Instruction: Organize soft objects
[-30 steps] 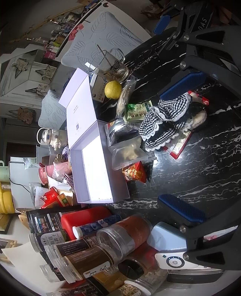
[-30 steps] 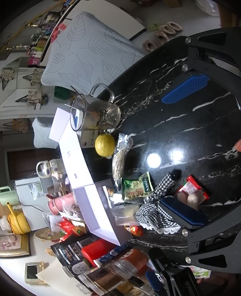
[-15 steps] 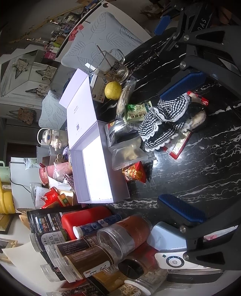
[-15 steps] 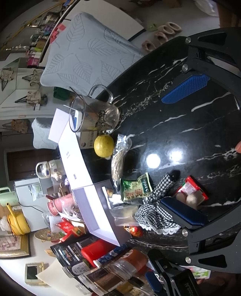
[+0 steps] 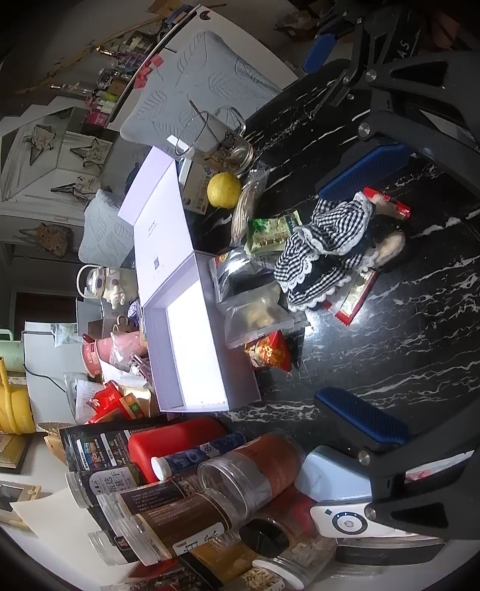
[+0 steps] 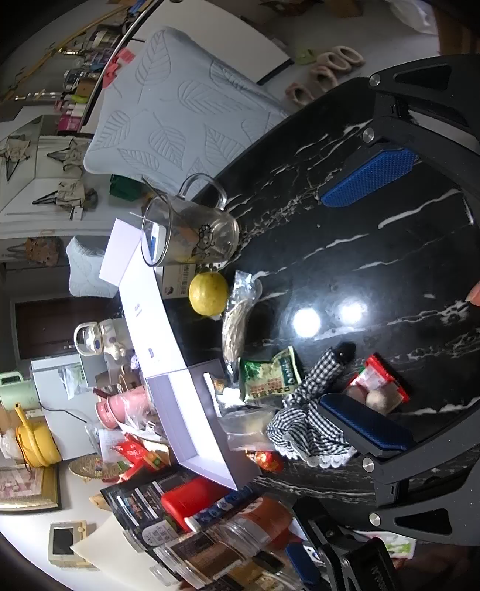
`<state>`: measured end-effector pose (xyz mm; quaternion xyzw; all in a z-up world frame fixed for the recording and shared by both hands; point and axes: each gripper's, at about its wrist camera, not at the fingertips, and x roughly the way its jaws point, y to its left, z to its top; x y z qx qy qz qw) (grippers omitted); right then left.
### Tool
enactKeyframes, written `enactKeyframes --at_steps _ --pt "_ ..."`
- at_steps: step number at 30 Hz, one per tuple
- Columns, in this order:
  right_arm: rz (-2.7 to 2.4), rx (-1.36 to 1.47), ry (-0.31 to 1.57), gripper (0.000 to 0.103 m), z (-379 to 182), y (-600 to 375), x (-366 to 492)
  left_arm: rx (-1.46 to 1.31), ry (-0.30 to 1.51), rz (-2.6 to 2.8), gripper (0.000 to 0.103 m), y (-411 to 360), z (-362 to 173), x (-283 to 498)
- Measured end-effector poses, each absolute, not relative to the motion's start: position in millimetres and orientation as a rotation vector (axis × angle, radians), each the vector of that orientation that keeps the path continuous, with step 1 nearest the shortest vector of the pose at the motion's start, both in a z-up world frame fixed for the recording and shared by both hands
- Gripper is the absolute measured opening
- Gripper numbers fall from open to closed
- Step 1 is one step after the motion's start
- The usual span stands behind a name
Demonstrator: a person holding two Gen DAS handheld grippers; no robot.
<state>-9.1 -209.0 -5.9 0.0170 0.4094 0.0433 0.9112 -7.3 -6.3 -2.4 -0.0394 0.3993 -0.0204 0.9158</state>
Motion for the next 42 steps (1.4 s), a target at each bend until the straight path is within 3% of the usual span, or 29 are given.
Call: enactKeyframes --at_steps 42 --pt "0.326 -0.061 0.917 0.103 -44 -174 -35 -0.247 0.883 0.046 0.103 24 -40 -58"
